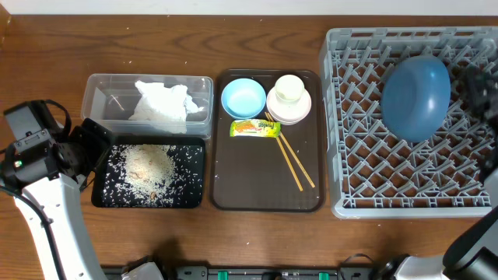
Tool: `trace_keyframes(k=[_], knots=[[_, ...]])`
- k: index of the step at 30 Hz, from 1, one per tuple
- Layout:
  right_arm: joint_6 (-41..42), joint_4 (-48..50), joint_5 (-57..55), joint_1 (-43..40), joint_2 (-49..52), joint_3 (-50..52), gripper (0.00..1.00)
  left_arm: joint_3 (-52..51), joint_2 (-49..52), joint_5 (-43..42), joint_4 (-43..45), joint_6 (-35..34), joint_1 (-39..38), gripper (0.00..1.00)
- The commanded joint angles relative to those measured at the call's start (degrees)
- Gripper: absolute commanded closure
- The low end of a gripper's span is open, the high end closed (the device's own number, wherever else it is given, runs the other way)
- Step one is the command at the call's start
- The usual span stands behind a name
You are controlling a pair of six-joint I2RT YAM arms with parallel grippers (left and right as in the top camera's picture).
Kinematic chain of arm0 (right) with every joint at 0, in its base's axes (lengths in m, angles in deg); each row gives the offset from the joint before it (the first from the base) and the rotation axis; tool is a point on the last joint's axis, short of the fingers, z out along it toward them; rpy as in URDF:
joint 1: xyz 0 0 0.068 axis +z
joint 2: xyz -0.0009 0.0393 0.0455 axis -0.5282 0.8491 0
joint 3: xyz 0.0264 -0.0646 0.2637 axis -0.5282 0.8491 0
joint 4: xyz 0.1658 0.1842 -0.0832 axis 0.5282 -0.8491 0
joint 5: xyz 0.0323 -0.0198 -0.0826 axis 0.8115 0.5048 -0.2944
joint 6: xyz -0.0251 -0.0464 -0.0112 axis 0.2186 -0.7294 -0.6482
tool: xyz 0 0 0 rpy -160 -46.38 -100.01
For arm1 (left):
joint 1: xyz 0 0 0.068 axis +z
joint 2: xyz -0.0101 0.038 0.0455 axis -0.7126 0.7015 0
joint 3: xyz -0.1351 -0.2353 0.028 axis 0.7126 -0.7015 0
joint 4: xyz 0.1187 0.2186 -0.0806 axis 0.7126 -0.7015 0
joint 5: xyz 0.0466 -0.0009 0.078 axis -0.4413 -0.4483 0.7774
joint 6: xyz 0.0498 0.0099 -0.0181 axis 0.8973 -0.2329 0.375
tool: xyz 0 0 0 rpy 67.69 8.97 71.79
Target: Sort waste into correct bins and load items into the dishwasher rack
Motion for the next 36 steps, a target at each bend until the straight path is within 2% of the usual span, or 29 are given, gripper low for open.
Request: trace_keyframes(k=[1,5,7,10,16,18,21,25,26,27,28,29,30,31,36], knots=[[-4.4,-5.4,-0.3,5.2,0.0,-7.3,0.01,1.0,0.0,0.3,-0.1,0.3,0.3,0.08],[-13.3,-20.1,-2.1,11.8,0.0,-15.4,0.01,1.0,0.0,0.3,-0.1,0.3,0.3,0.08],[-21.5,-31.8,-6.8,15.5,0.0,-19.7,0.01,1.0,0.0,0.3,-0.1,0.3,0.3,0.08],[-36.5,-52.8,-17.9,20.5,0.0,-27.0,0.01,1.0,0.0,0.3,-0.1,0.3,0.3,0.08],[-59.0,-82.2,-45.4,30.5,0.0,-40.0,0.01,1.0,0.0,0.3,-0.1,0.3,0.2,0.08],[-63.2,-88.8,-54.1,33.5,0.0,-41.8,0.01,1.0,0.0,0.3,-0.1,0.3,0.3,0.08],[-65.2,-96.7,-66.2,37.4,0.1,-41.3,0.01,1.0,0.0,0.3,-0.1,0.3,0.2,0.08],[-65.2,-100.2,-70.9,38.7,0.1,-37.8,0.02,1.0,0.0,0.3,-0.1,0.3,0.2,0.08],[-65.2,-100.4,-70.7,38.7,0.1,-37.0,0.05,1.0,0.0,0.3,-0.1,0.3,0.2,0.08],[-65.2,-100.9,-70.7,38.7,0.1,-36.3,0.20,1.0,0.0,0.3,-0.1,0.3,0.2,0.08],[-65.2,-101.2,-70.7,38.7,0.1,-36.1,0.28,1.0,0.0,0.3,-0.1,0.3,0.2,0.08],[-65.2,-101.6,-70.8,38.7,0.1,-35.9,0.42,1.0,0.0,0.3,-0.1,0.3,0.2,0.08],[-65.6,-102.2,-70.8,38.7,0.1,-35.9,0.52,1.0,0.0,0.3,-0.1,0.3,0.2,0.08],[-65.6,-102.7,-70.9,38.7,0.1,-35.9,0.57,1.0,0.0,0.3,-0.1,0.3,0.2,0.08],[-65.6,-105.0,-74.9,37.7,0.1,-35.5,0.59,1.0,0.0,0.3,-0.1,0.3,0.2,0.08]])
